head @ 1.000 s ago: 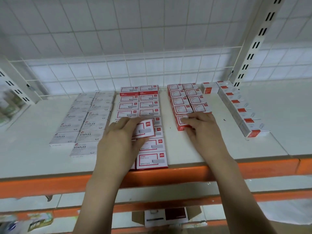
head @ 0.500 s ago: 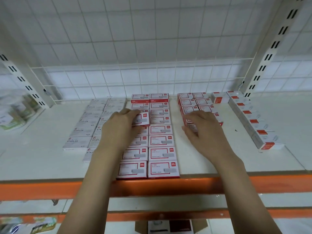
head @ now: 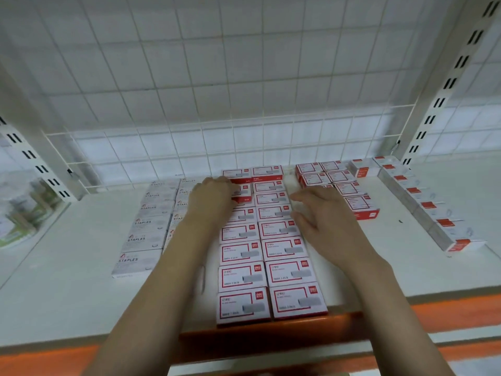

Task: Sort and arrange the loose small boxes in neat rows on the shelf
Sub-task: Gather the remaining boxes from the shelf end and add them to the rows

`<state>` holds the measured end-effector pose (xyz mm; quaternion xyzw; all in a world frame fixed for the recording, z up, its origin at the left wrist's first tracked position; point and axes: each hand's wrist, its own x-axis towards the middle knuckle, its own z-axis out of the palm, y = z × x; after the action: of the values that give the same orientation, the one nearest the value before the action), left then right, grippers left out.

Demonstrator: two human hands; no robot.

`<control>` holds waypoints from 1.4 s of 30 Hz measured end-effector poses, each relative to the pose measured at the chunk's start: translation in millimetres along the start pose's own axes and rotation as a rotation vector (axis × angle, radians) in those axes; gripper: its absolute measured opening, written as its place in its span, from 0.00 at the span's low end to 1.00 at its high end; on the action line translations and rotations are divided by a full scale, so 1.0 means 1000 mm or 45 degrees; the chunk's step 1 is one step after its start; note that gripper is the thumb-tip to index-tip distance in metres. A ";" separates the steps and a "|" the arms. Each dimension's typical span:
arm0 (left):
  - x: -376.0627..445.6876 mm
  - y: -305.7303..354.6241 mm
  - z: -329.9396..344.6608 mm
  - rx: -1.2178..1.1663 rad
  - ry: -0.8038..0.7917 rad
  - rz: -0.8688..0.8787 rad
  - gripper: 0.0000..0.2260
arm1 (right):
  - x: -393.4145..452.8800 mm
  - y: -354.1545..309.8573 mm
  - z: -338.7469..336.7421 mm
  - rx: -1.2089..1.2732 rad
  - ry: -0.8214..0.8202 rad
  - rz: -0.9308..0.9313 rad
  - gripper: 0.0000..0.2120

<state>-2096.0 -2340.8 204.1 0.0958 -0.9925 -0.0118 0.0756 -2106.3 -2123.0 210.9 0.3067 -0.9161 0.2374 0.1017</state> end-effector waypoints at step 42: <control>-0.054 0.227 -0.032 -0.311 -0.007 0.584 0.17 | -0.123 0.125 -0.088 -0.159 0.361 0.415 0.16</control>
<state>-2081.2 -2108.3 235.9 -0.1417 -0.9796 -0.1142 0.0847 -2081.3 -1928.8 200.0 0.1115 -0.9429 0.2343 0.2086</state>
